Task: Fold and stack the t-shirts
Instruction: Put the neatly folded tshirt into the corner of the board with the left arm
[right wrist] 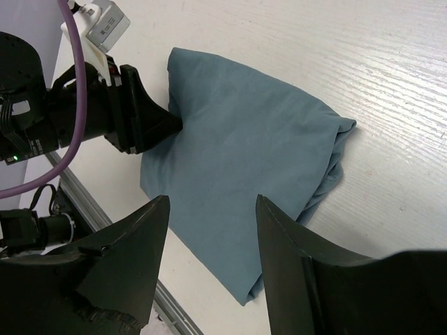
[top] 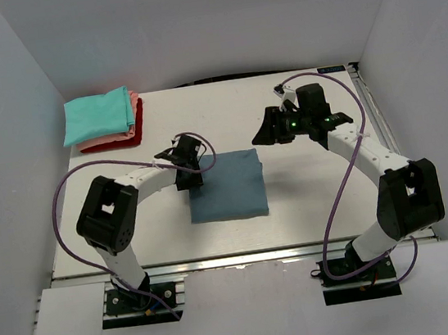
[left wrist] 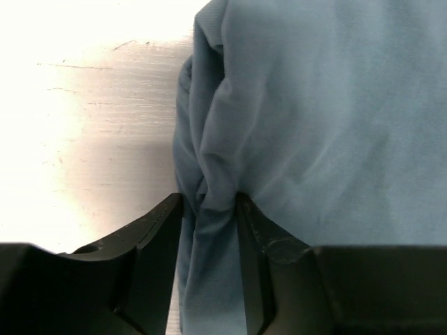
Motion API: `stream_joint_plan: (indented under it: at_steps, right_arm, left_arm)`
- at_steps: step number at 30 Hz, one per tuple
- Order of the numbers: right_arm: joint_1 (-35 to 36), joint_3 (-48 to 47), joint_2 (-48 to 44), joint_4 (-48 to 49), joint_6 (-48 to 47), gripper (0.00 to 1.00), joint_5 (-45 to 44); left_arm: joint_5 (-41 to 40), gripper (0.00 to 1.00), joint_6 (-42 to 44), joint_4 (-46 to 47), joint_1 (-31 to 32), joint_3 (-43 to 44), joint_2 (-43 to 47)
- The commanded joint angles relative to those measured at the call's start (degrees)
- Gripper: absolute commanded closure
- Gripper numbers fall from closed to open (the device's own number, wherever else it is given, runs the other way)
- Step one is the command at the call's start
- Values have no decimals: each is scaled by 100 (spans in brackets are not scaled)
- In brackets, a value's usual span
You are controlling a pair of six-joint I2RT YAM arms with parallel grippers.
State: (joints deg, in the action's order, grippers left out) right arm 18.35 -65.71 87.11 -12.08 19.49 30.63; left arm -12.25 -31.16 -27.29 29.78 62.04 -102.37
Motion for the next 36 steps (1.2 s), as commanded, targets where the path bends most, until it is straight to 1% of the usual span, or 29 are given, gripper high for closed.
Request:
stream_joint_plan:
  at_steps: [1, 7, 8, 9, 11, 12, 13, 14, 16, 18, 20, 21, 22, 23, 25, 26, 27, 29, 33, 35, 36]
  right_arm:
    - [-16, 23, -1, 197, -50, 41, 127]
    - [-16, 6, -10, 197, -94, 42, 110]
    - [-16, -3, -10, 197, -94, 42, 118]
    - [-16, -3, 7, 197, -94, 42, 118]
    - [-16, -20, 8, 188, -120, 41, 118]
    - [-16, -21, 8, 188, -120, 42, 110]
    - [-24, -29, 8, 179, -120, 42, 110]
    - [-24, -38, -1, 179, -120, 42, 118]
    - [-24, -56, -1, 179, -112, 42, 136]
    - [-24, -100, 8, 162, -112, 42, 162]
    - [-24, -126, 8, 162, -85, 42, 189]
    - [-24, -152, 8, 153, -85, 42, 215]
    - [-24, -161, 8, 136, -94, 42, 215]
    - [-24, -179, -1, 118, -94, 42, 215]
    - [-24, -231, -27, 65, -94, 42, 215]
    - [-24, -258, -36, 48, -94, 42, 206]
    - [-24, -310, -62, 30, -94, 42, 198]
    - [-24, -354, -98, -5, -68, 42, 197]
    - [-24, -460, -159, -40, -24, 42, 215]
    - [-24, -521, -203, -84, -24, 42, 215]
    - [-24, -539, -221, -93, -15, 42, 206]
  left_arm:
    - [-261, 54, -136, -559, 72, -526, -714]
    - [47, 53, -312, -304, 107, -807, -802]
    - [134, 53, -303, -260, 98, -842, -794]
    - [431, 53, -321, -120, 98, -938, -776]
    - [827, 73, -330, 134, 107, -1105, -723]
    - [917, 74, -338, 197, 98, -1159, -715]
    - [987, 85, -338, 258, 98, -1211, -732]
    - [1057, 90, -347, 329, 98, -1273, -723]
    - [1355, 98, -391, 610, 55, -1510, -706]
    - [1550, 100, -339, 759, 37, -1607, -653]
    - [1175, 100, -225, 603, 19, -1503, -513]
    - [833, 100, -181, 236, 28, -1389, -434]
    - [499, 100, -163, 15, 10, -1083, -355]
    - [-70, 100, -76, -170, 2, -897, -285]
    - [-487, 100, 4, -662, -68, -528, -117]
    - [-985, 100, 48, -820, -69, -83, -73]
    - [-1268, 100, 144, -1179, -69, 165, -64]
    - [-1900, 100, 320, -1454, -121, 849, -117]
    - [-2534, 100, 567, -1866, -349, 1678, -380]
    - [-2650, 100, 820, -1824, -464, 2020, -529]
    - [-2842, 100, 891, -1833, -525, 2162, -678]
